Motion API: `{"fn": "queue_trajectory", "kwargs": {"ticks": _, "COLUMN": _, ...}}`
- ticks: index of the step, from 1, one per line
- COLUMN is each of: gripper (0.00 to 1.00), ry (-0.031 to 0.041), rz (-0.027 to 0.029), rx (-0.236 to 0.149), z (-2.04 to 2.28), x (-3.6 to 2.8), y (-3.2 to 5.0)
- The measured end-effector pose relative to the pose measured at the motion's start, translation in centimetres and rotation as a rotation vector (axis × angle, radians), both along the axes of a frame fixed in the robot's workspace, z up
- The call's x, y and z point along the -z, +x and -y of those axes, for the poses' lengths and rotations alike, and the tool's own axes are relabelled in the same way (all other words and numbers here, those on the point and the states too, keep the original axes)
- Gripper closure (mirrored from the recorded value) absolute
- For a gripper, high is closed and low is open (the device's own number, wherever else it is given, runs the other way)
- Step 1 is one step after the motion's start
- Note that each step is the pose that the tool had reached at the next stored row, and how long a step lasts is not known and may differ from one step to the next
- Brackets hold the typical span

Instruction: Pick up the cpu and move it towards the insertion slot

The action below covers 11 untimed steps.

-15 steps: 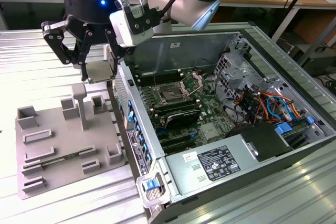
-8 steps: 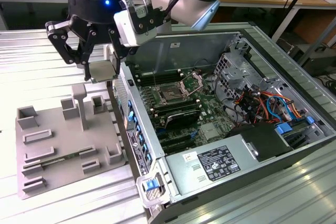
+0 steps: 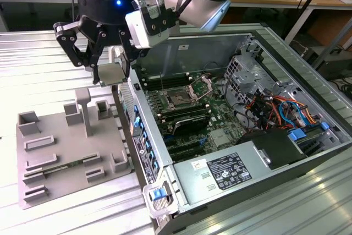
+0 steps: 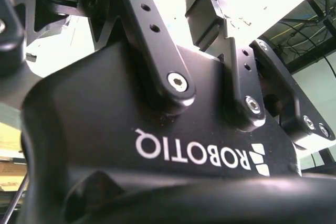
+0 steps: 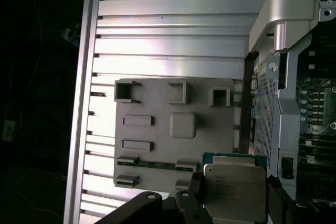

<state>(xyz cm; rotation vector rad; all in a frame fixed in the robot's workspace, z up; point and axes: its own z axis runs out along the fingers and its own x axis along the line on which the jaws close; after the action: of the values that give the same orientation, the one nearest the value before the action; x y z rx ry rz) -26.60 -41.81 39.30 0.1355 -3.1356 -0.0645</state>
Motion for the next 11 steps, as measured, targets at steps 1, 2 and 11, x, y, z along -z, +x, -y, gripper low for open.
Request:
{"fn": "queue_trajectory", "kwargs": {"ticks": 1, "gripper": 0.45, "ry": 0.0001, "rz": 0.0000, "rx": 0.000, "z": 0.00, "x": 0.00, "y": 0.11}}
{"fn": "queue_trajectory", "kwargs": {"ticks": 2, "gripper": 0.45, "ry": 0.0000, "rz": 0.0000, "rx": 0.000, "z": 0.00, "x": 0.00, "y": 0.19}}
{"fn": "queue_trajectory", "kwargs": {"ticks": 11, "gripper": 0.45, "ry": 0.0000, "rz": 0.0000, "rx": 0.000, "z": 0.00, "x": 0.00, "y": 0.97}}
